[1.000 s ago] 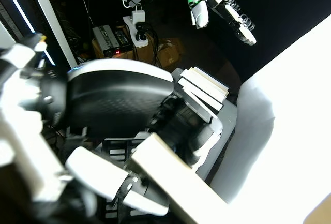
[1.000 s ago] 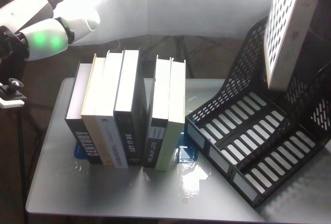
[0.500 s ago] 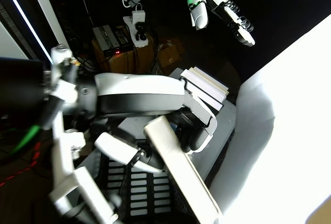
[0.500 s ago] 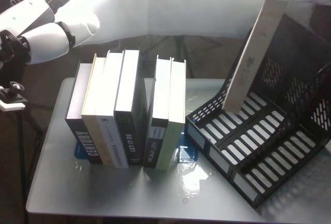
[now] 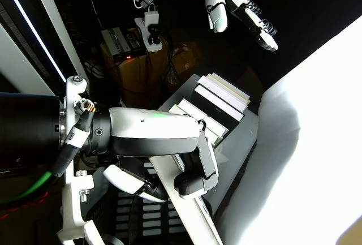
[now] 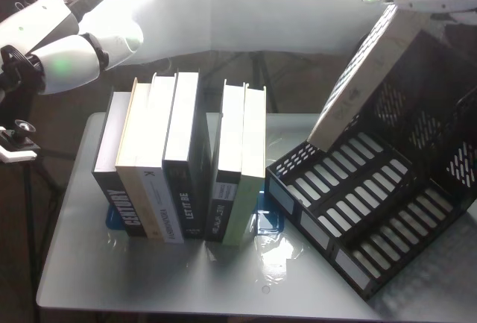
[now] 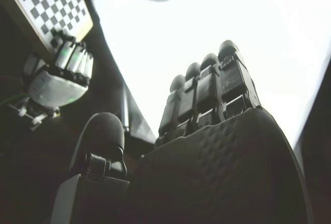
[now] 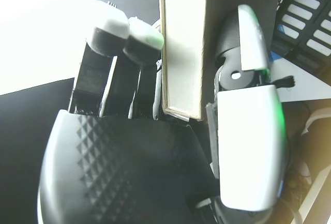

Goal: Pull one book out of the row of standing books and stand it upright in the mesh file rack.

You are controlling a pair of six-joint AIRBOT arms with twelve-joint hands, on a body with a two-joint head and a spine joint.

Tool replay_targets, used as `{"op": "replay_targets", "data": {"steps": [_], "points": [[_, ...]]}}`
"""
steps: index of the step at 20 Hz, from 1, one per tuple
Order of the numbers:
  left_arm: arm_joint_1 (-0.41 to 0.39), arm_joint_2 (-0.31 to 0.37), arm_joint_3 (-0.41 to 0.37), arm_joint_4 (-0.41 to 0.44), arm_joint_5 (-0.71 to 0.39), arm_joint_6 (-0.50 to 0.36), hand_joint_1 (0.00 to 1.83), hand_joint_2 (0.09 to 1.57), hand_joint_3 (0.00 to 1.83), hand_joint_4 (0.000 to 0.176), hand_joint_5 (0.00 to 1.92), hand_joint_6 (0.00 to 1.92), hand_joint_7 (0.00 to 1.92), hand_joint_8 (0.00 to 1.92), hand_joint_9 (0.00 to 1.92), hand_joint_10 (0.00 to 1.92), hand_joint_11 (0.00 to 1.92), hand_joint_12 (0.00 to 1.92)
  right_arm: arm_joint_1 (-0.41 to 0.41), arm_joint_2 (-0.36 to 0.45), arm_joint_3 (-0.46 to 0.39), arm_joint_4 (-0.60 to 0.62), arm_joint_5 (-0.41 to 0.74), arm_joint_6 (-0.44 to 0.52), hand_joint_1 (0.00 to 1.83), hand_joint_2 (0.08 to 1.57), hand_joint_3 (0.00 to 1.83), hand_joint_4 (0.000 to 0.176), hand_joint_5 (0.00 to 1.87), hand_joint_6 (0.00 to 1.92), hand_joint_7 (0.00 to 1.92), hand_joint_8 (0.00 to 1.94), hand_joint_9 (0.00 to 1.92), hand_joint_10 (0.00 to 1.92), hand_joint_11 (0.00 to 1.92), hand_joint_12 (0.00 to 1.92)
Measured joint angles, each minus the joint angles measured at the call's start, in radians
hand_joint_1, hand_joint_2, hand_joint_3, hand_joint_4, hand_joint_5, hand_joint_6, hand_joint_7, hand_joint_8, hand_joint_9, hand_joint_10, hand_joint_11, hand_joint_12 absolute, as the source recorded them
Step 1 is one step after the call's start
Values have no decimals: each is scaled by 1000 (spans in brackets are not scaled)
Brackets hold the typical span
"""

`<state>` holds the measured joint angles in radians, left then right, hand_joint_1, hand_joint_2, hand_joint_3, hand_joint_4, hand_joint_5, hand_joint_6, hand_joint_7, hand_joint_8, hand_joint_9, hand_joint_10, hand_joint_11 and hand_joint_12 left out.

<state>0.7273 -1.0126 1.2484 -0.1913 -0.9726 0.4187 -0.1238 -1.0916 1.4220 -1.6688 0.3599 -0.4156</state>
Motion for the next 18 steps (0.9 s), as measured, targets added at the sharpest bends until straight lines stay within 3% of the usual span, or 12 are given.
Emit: {"op": "replay_targets", "data": {"steps": [1,3,4,6,7,10,12,14,15,16,17,18], "points": [[0,0,0,0,2,0,0,1466,2,15,0,0,0,0,0,0,0,0,0,0,0,-1,1,0,1167,1284,0,0,660,1284,805,1678,979,1715,1006,1921],[1,0,0,-2,0,0,0,1471,4,18,0,0,0,0,0,0,0,0,0,0,0,6,-1,0,1165,1313,4,0,606,1350,708,1732,782,1866,855,1921],[2,0,0,-2,0,0,0,1469,2,7,0,0,0,0,0,0,0,0,-5,0,2,6,-2,0,1192,1280,0,0,651,1250,786,1613,960,1652,988,1847],[2,0,0,-2,0,0,0,1464,0,7,0,0,0,0,0,0,0,0,-12,0,2,4,-1,0,1165,1290,1,0,631,1349,748,1611,777,1712,747,1918],[2,0,0,-2,0,0,0,1465,0,9,0,0,0,0,0,0,0,0,-13,1,2,6,-2,0,1214,1240,0,0,669,1277,896,1376,1000,1381,1000,1589],[9,-1,0,-2,2,0,0,1474,4,0,0,0,0,0,0,0,0,0,-21,9,-5,16,1,-1,1136,1289,4,0,620,1444,754,1492,816,1314,712,1721],[9,-2,0,-4,2,0,0,1473,3,0,0,0,0,0,0,0,0,0,-25,16,-10,19,6,0,1158,1283,0,0,598,1446,804,1456,906,1374,886,1728],[9,-2,0,-3,0,0,0,1472,2,0,0,0,0,0,0,0,0,0,-32,16,-10,11,11,-1,1227,1189,0,0,816,1100,940,1285,1023,1383,1023,1769],[9,-2,0,-3,0,0,0,1474,3,0,0,0,0,0,0,0,0,0,-32,16,-10,-3,12,-1,1345,1169,0,0,846,974,907,1201,966,1394,988,1781],[9,-5,0,-6,0,0,0,1478,4,0,0,0,0,0,0,0,0,0,-32,16,-9,-31,13,0,1218,1242,3,0,744,1183,776,1562,908,1700,999,1893],[9,-7,2,-7,0,0,0,1479,5,0,0,0,0,0,0,0,0,0,-32,11,-5,-66,15,-1,1183,1277,12,0,667,1278,738,1647,777,1699,830,1915],[10,-8,2,-5,2,0,0,1478,3,0,0,0,0,0,0,0,0,0,-32,-4,11,-121,22,0,1173,1298,10,0,622,1286,726,1699,794,1723,831,1920]]}}
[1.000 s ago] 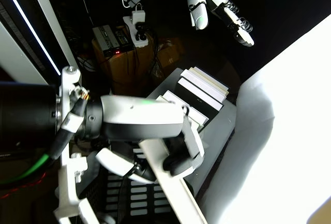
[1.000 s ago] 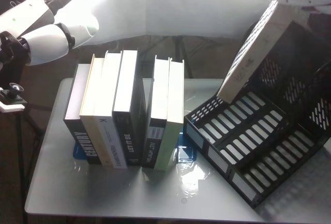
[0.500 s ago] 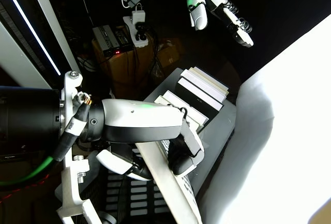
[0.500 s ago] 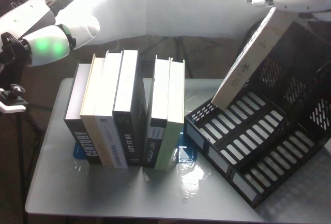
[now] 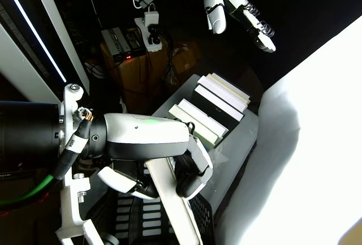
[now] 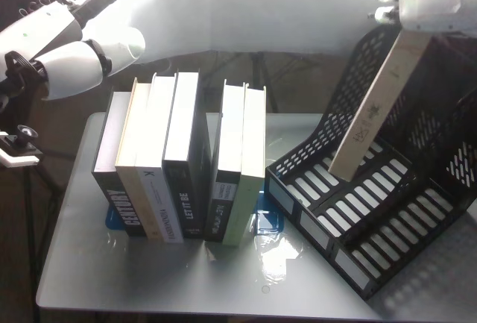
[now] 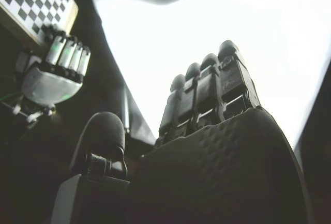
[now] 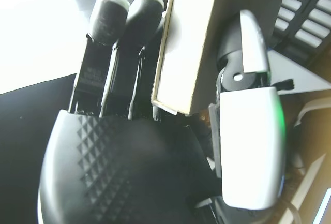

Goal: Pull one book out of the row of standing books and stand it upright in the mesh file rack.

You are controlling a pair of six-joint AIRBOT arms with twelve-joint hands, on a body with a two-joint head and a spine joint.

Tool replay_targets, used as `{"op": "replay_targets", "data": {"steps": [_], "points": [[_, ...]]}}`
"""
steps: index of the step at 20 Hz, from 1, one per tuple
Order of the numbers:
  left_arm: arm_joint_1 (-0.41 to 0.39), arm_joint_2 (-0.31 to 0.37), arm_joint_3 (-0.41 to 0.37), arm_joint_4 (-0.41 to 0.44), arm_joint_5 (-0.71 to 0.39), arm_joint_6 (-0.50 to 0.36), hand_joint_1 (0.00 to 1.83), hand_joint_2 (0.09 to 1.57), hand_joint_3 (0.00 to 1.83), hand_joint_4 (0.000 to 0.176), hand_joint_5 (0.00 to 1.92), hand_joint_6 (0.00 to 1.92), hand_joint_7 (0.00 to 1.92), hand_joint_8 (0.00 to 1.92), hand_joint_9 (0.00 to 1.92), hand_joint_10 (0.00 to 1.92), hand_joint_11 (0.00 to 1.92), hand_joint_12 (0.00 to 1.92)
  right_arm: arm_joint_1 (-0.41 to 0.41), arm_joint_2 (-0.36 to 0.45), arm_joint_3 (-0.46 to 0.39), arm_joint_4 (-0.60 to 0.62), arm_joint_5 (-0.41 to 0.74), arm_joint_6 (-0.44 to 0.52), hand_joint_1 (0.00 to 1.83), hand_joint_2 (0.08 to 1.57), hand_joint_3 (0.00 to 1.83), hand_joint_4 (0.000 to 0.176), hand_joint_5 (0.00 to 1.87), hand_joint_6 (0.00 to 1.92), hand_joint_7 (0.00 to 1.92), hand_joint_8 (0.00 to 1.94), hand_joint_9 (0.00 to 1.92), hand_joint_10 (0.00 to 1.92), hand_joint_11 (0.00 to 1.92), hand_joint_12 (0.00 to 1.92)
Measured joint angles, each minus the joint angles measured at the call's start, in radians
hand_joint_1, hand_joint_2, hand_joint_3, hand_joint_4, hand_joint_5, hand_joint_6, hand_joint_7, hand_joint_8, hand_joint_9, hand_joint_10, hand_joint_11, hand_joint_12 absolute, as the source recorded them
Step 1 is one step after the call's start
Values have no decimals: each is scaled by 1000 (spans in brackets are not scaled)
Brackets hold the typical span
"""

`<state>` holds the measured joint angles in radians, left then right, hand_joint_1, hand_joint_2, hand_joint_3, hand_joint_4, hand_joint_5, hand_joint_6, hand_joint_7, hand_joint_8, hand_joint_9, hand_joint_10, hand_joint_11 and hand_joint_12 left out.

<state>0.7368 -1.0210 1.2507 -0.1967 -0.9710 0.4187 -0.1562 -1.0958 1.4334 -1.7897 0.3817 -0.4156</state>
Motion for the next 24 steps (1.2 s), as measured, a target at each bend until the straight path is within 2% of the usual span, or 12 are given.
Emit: {"op": "replay_targets", "data": {"steps": [2,3,5,6,9,12,13,14,16,17,18,24], "points": [[0,0,0,1,-2,0,0,1476,2,0,0,0,0,0,0,0,0,0,-4,-25,21,-79,3,0,1107,1230,0,0,776,1295,891,1924,1103,1913,1230,1921],[2,0,0,1,-3,0,0,1476,2,0,0,0,0,0,0,0,0,0,-4,-34,28,-104,4,-1,1157,1278,2,0,674,1427,721,1633,959,1919,1109,1921],[4,0,0,1,-1,0,0,1474,1,0,0,0,0,0,0,0,0,0,-4,-51,45,-129,4,0,1182,1271,0,0,684,1414,721,1509,1007,1921,1106,1921],[4,0,1,-1,-1,0,0,1473,0,3,0,0,0,0,0,0,0,0,-4,-57,53,-139,4,0,1189,1274,0,0,679,1219,748,1638,999,1877,1088,1921],[4,-5,6,-2,-1,0,0,1469,0,8,0,0,0,0,0,0,0,0,-10,-82,80,-152,-6,-1,1132,1181,0,0,867,1156,1036,1758,1193,1919,1320,1921],[4,-5,6,-4,-2,0,0,1473,0,0,0,0,0,0,0,0,0,0,-24,-89,81,-147,-17,-1,1146,1156,0,0,904,1102,1012,1878,1251,1921,1393,1921],[6,-5,6,-5,-6,0,0,1467,0,2,0,0,0,0,0,0,0,0,-35,-89,81,-140,-17,-1,1152,1147,0,0,920,1075,1010,1853,1244,1921,1395,1921],[8,-5,6,-3,-8,0,0,1465,0,4,0,0,0,0,0,0,0,0,-40,-90,80,-134,-14,0,1216,1171,13,0,849,1168,885,1421,1171,1921,1298,1921],[8,-5,6,-5,-6,0,0,1469,0,0,0,0,0,0,0,0,0,0,-60,-95,85,-105,-22,-2,1223,1196,8,0,801,1235,831,1349,1125,1921,1232,1921],[10,-5,5,-5,-10,0,0,1467,0,0,0,0,0,0,0,0,0,0,-68,-100,92,-84,-28,-1,1150,1184,1,0,840,1194,967,1726,1193,1921,1305,1921],[15,-5,5,-5,-14,0,0,1465,0,6,0,0,0,0,0,0,0,0,-73,-104,93,-74,-32,-1,1119,1210,5,0,795,1262,926,1864,1135,1921,1258,1921],[19,-5,1,-19,-10,1,0,1481,5,0,0,0,0,0,0,0,0,0,-135,-150,118,81,-72,1,1120,1191,2,0,836,1233,1120,1941,1340,1921,1452,1921]]}}
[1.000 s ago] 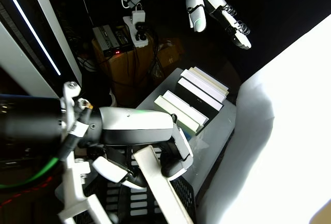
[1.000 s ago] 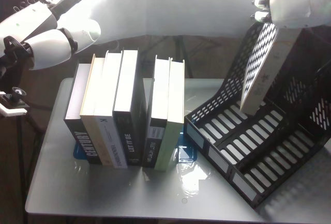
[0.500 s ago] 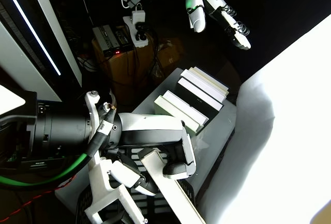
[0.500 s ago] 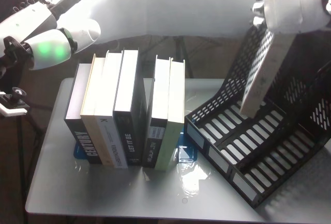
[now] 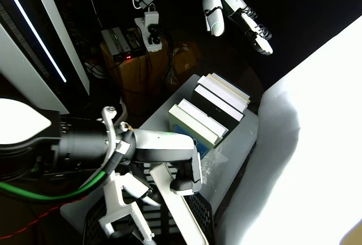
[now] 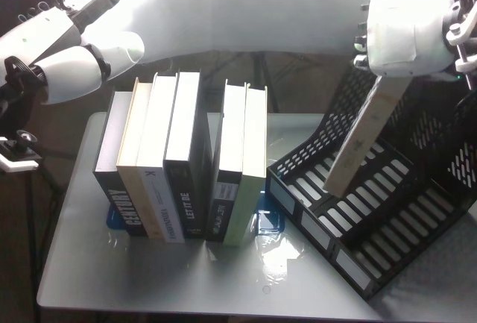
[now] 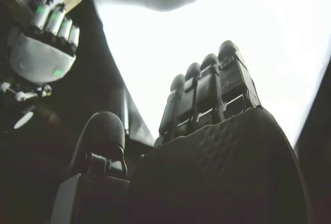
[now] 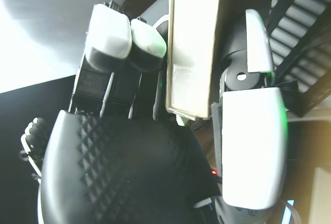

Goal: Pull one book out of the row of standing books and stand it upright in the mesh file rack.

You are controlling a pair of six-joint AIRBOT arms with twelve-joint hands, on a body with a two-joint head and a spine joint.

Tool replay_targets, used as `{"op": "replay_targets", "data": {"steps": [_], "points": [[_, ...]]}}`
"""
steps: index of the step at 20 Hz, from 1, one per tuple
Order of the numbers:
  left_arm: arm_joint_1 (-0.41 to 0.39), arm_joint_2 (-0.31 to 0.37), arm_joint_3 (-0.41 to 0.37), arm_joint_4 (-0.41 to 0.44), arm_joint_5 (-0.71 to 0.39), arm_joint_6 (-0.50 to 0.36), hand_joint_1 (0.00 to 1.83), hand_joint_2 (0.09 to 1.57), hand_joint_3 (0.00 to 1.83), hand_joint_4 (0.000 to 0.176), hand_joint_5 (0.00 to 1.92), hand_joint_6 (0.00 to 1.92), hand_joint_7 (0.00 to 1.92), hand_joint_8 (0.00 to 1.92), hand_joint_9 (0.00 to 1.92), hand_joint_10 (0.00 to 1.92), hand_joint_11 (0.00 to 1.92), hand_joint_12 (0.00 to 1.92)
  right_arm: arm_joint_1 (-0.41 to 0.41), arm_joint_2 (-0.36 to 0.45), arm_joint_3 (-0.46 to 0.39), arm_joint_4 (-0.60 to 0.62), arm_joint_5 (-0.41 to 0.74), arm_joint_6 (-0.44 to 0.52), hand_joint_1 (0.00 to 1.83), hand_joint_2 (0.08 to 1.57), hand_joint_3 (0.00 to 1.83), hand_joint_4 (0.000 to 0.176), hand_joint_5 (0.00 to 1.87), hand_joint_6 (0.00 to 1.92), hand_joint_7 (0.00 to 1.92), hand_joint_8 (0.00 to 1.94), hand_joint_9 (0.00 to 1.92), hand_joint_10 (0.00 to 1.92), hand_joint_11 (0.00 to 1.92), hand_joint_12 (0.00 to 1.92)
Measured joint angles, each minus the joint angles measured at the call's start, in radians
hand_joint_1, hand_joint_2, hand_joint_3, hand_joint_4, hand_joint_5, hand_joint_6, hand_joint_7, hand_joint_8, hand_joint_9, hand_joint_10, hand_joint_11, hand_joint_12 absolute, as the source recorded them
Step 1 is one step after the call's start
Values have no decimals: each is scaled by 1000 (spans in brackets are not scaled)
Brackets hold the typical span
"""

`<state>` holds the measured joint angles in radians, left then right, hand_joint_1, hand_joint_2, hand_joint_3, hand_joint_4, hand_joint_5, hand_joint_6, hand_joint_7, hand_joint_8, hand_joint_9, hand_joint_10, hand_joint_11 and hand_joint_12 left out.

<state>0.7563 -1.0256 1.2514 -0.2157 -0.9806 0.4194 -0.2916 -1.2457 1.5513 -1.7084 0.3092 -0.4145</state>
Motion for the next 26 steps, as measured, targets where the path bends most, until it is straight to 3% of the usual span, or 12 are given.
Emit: {"op": "replay_targets", "data": {"steps": [1,2,5,9,10,11,13,15,16,20,25,26], "points": [[0,0,0,-2,3,0,0,1476,2,0,0,0,0,0,0,0,0,0,-6,-2,4,21,-7,-1,1172,1248,10,0,717,1370,802,1593,1076,1921,1151,1921],[0,0,0,-2,2,0,0,1469,0,0,0,0,0,0,0,0,0,0,-7,-2,8,59,-14,-2,1175,1289,7,0,646,1253,731,1708,955,1921,1019,1921],[7,0,-1,-2,-3,-1,0,1478,3,0,0,0,0,0,0,0,0,0,-39,3,26,374,-24,-8,1129,1286,5,0,613,1469,746,1453,661,1415,552,1916],[8,0,-1,-3,-2,-1,0,1481,4,0,0,0,0,0,0,0,0,0,-82,10,32,741,-11,-6,1115,1304,3,0,608,1476,712,1507,716,1065,491,1636],[9,0,-2,-3,-2,0,4,1490,8,0,0,0,0,0,0,0,0,0,-82,10,35,739,-7,-7,1144,1292,0,0,599,1446,769,1465,771,1072,589,1658],[9,0,-2,-2,1,-1,6,1492,8,0,0,0,0,0,0,0,0,0,-82,9,38,721,-8,-8,1309,1225,0,0,638,1284,825,1249,821,1392,775,1653],[9,0,-2,-5,0,-1,0,1484,3,0,0,0,0,0,0,0,0,0,-82,7,38,660,-22,-9,1257,1149,0,0,868,965,988,1217,983,1515,984,1899],[10,0,-2,-5,0,0,2,1489,4,0,0,0,0,0,0,0,0,0,-82,6,38,568,-33,-6,1264,1124,0,0,953,831,1006,1197,1020,1470,1024,1902],[10,0,-2,-5,0,0,0,1486,3,0,0,0,0,0,0,0,0,0,-82,6,38,537,-33,-6,1362,1113,0,0,918,819,986,1044,1032,1308,1008,1750],[10,0,-2,-6,-1,-1,0,1484,1,0,0,0,0,0,0,0,0,0,-67,12,38,349,-32,-1,1343,1236,6,0,686,1088,764,1423,755,1662,786,1917],[18,0,-2,-10,-2,-1,0,1486,2,0,0,0,0,0,0,0,0,0,-47,-18,80,221,-34,2,1225,1218,4,0,666,1266,924,1294,1002,1080,859,1564],[18,0,-2,-10,-3,-1,0,1486,2,0,0,0,0,0,0,0,0,0,-40,-25,87,166,-33,3,1318,1233,7,0,597,1255,814,1307,825,1459,770,1615]]}}
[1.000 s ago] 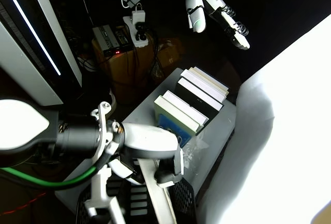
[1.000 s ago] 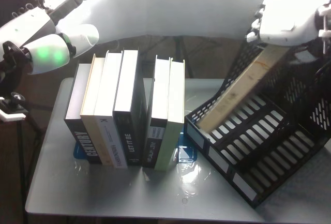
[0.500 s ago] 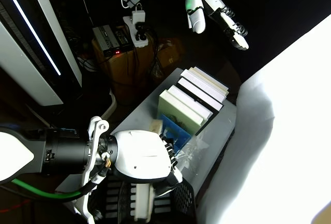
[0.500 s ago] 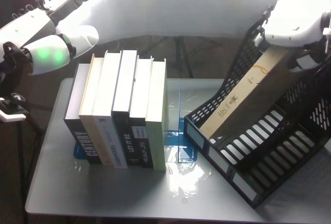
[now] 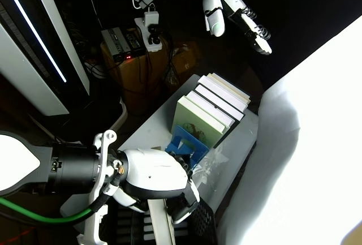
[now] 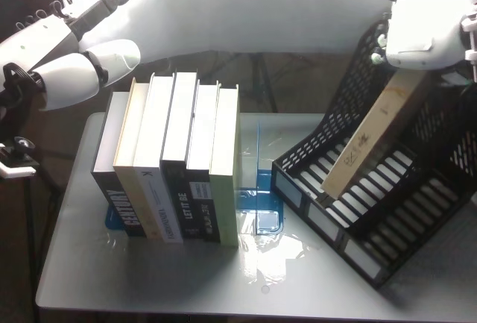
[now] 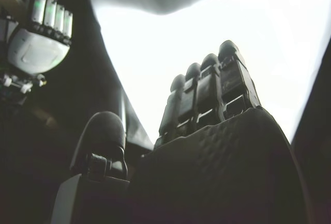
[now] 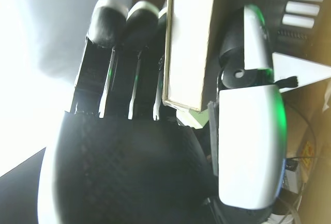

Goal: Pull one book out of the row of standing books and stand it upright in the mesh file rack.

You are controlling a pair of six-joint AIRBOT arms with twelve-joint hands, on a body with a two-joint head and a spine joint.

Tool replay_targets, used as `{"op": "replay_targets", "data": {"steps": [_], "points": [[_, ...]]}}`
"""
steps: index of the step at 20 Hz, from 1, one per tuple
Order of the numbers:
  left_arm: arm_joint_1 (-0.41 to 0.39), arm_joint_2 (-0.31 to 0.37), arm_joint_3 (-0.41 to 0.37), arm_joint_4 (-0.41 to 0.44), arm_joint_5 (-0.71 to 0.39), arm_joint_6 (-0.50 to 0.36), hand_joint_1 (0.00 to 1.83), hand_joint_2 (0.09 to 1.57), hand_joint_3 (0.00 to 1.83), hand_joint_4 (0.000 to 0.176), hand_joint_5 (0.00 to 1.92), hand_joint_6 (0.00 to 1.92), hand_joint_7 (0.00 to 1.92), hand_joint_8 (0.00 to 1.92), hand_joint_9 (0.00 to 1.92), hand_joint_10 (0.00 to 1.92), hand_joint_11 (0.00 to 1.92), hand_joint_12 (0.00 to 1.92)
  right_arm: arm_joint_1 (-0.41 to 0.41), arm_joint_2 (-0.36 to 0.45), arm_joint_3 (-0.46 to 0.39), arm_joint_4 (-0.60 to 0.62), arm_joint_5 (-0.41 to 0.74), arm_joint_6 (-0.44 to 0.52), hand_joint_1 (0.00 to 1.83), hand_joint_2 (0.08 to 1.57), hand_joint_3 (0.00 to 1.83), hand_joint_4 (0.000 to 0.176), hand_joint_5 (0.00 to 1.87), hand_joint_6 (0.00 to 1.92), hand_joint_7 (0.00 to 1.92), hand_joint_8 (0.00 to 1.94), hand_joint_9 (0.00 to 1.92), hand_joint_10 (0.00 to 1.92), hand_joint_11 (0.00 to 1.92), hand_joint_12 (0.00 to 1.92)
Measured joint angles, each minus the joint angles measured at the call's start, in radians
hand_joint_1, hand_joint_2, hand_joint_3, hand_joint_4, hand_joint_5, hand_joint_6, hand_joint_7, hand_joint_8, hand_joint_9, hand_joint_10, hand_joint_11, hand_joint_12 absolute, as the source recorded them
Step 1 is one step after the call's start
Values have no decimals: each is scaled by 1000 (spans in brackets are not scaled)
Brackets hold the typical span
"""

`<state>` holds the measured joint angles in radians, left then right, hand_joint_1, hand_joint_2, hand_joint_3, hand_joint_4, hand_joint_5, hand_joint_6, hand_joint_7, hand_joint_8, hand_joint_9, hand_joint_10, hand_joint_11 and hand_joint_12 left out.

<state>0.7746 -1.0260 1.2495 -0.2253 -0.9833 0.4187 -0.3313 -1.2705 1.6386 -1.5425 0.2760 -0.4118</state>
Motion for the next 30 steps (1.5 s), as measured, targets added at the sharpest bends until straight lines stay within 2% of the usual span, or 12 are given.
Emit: {"op": "replay_targets", "data": {"steps": [2,4,8,11,12,16,18,20,26,27,29,30], "points": [[0,0,0,2,-4,0,0,1475,0,0,0,0,0,0,0,0,0,0,17,-2,12,-95,12,-5,1371,1158,0,0,792,938,912,1138,953,1388,807,1663],[0,0,0,-4,-4,0,0,1482,1,0,0,0,0,0,0,0,0,0,19,-9,19,-96,11,-5,1355,1203,0,0,736,1007,827,1285,802,1523,751,1673],[0,0,0,3,-5,0,0,1482,0,0,0,0,0,0,0,0,0,0,21,-26,25,-95,11,-5,1369,1154,0,0,775,1094,902,1053,928,1326,842,1592],[0,0,0,-4,-5,0,2,1486,2,0,0,0,0,0,0,0,0,0,24,-29,26,-95,11,-5,1395,1086,0,0,942,792,1075,817,1063,1232,987,1704],[0,0,0,-2,-5,0,0,1481,0,0,0,0,0,0,0,0,0,0,24,-32,29,-95,14,-5,1465,1137,9,0,829,929,902,1020,914,1274,804,1754],[0,0,0,-3,-6,0,0,1470,0,0,0,0,0,0,0,0,0,0,24,-58,55,-85,16,-5,1345,1231,2,0,651,1268,750,1352,789,1522,722,1606],[0,0,0,-4,-5,0,1,1479,0,0,0,0,0,0,0,0,0,0,27,-74,68,-85,19,-5,1193,1233,0,0,706,1293,841,1374,891,1268,775,1631],[0,0,0,-3,-6,0,0,1464,0,0,0,0,0,0,0,0,0,0,30,-94,91,-85,16,-5,1337,1230,5,0,669,1237,749,1370,791,1557,758,1687],[0,0,0,-4,-5,0,0,1474,0,0,0,0,0,0,0,0,0,0,30,-119,124,-98,-4,-5,1348,1236,2,0,672,1080,747,1429,802,1650,782,1761],[0,0,0,-6,-5,0,0,1474,0,0,0,0,0,0,0,0,0,0,30,-119,123,-122,-11,-4,1340,1257,0,0,632,1381,593,1070,694,1520,777,1733],[0,0,0,-5,-5,0,3,1477,0,0,0,0,0,0,0,0,0,0,30,-119,120,-156,-31,-5,1242,1133,0,0,291,547,447,424,390,984,226,1717],[0,0,0,-3,-6,0,4,1477,0,0,0,0,0,0,0,0,0,0,30,-119,120,-157,-36,-6,1212,1107,0,0,267,358,455,244,352,857,110,1729]]}}
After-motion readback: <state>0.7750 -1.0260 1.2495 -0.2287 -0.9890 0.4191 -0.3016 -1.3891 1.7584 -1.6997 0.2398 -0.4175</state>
